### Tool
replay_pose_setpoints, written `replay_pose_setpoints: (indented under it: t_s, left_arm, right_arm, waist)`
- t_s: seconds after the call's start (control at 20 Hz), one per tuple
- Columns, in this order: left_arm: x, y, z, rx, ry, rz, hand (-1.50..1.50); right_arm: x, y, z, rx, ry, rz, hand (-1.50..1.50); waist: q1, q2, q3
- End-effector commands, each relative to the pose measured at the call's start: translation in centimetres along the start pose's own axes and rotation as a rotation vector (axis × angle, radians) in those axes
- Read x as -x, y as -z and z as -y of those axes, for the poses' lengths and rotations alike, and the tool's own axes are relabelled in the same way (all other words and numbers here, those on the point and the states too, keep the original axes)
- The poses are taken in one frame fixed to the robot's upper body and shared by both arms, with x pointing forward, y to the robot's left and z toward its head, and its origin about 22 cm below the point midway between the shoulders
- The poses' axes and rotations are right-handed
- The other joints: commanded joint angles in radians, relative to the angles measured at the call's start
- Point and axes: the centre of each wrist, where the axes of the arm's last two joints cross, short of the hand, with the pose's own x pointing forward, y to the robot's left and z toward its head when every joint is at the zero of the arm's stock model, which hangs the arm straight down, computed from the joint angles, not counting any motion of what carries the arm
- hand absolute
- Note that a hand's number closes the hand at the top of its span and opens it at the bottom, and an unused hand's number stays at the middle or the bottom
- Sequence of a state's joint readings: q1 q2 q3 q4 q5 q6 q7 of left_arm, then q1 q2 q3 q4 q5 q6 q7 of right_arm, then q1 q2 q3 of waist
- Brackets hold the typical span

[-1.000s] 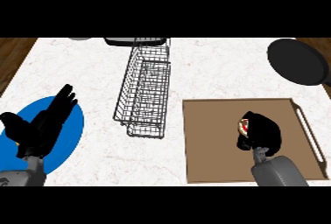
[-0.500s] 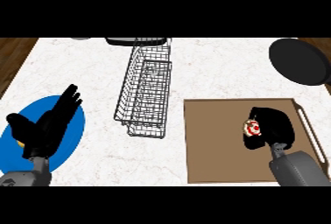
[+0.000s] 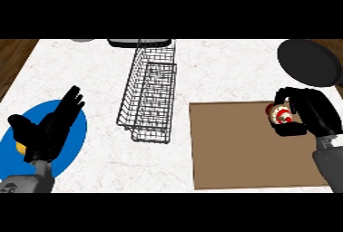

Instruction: Pick the cupcake from the tray and place it in the tiered basket

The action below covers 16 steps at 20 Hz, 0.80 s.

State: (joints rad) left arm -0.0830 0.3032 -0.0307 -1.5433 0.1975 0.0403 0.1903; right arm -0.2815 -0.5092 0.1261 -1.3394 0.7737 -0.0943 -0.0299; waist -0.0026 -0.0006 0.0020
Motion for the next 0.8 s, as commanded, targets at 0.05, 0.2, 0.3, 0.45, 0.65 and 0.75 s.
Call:
replay_pose_setpoints:
  t_s: [0.05, 0.2, 0.3, 0.45, 0.65, 0.75]
  left_arm:
    - [0.4, -0.6, -0.5, -0.026, -0.001, -0.009, 0.00]
    - [1.2, 0.1, -0.7, -0.007, -0.018, -0.008, 0.00]
    - [0.8, -1.2, 0.2, -0.007, -0.006, -0.015, 0.00]
    - [0.6, -1.5, -0.7, 0.008, -0.005, -0.013, 0.00]
    - [0.9, 0.4, -0.4, 0.003, -0.005, -0.018, 0.00]
    - [0.5, -0.3, -1.2, 0.003, -0.001, -0.002, 0.00]
  right_arm:
    - [-1.1, 0.3, 4.0, 0.207, 0.261, 0.187, 1.50]
    - [-0.4, -0.6, 7.0, 0.227, 0.325, 0.267, 1.50]
    - [-3.4, -1.3, 8.0, 0.201, 0.358, 0.273, 1.50]
    - [-5.8, -1.7, 10.2, 0.159, 0.369, 0.302, 1.50]
    - [-11.3, -0.8, 12.0, 0.117, 0.363, 0.336, 1.50]
    - [-14.1, 0.2, 11.3, 0.103, 0.398, 0.349, 1.50]
  waist:
    - [-0.012, -0.008, -0.001]
    - [-0.019, -0.003, -0.002]
    - [-0.008, -0.005, -0.003]
    - [0.000, -0.003, -0.003]
    - [0.000, -0.001, -0.004]
    - [0.011, 0.000, -0.003]
